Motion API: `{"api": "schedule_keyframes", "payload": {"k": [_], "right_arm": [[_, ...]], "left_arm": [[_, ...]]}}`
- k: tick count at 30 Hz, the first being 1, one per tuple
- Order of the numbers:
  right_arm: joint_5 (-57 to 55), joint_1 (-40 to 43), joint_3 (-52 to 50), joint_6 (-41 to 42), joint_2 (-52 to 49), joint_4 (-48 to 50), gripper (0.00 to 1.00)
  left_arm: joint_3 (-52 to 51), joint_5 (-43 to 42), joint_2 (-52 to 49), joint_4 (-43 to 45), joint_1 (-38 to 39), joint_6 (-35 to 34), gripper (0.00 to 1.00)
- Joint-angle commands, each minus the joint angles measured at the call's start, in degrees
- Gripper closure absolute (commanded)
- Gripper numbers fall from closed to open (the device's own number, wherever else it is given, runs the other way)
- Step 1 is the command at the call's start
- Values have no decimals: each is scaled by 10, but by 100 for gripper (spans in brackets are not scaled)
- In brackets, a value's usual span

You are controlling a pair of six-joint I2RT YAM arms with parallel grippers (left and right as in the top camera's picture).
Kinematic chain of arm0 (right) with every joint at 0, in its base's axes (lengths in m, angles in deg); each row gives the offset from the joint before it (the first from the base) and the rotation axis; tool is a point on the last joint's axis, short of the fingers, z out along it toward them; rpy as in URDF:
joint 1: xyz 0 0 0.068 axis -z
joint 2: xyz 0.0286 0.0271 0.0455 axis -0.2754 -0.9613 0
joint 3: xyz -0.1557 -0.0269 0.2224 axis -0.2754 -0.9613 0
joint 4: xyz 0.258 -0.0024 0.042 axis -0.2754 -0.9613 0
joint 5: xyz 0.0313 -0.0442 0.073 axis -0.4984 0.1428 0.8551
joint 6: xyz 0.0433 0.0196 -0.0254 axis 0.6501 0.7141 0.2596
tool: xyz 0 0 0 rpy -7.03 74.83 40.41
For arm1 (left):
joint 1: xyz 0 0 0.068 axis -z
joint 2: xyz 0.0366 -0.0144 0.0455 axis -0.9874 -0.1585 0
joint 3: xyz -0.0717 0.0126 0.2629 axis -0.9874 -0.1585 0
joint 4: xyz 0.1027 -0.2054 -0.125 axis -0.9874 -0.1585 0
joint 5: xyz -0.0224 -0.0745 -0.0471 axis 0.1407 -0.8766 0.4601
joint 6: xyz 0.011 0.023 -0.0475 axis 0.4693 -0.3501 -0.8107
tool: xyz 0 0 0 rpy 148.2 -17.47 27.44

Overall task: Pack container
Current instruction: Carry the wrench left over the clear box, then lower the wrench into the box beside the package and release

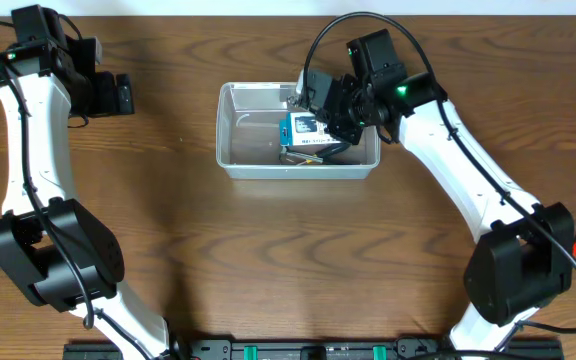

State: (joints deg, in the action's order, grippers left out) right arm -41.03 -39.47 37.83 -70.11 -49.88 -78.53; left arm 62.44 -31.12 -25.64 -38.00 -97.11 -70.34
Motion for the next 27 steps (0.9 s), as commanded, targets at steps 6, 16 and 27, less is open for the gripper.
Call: {"api": "schedule_keyframes", "payload": {"k": [6, 16, 27], "right_arm": [[15, -6, 10, -16, -43, -18, 99], [15, -6, 10, -21, -72, -33, 99], [15, -6, 10, -20, -87, -37, 99]], "left_arm": [[-4, 7, -4, -2, -1, 5, 2], [-4, 7, -4, -2, -1, 5, 2], [-4, 7, -4, -2, -1, 5, 2]]}}
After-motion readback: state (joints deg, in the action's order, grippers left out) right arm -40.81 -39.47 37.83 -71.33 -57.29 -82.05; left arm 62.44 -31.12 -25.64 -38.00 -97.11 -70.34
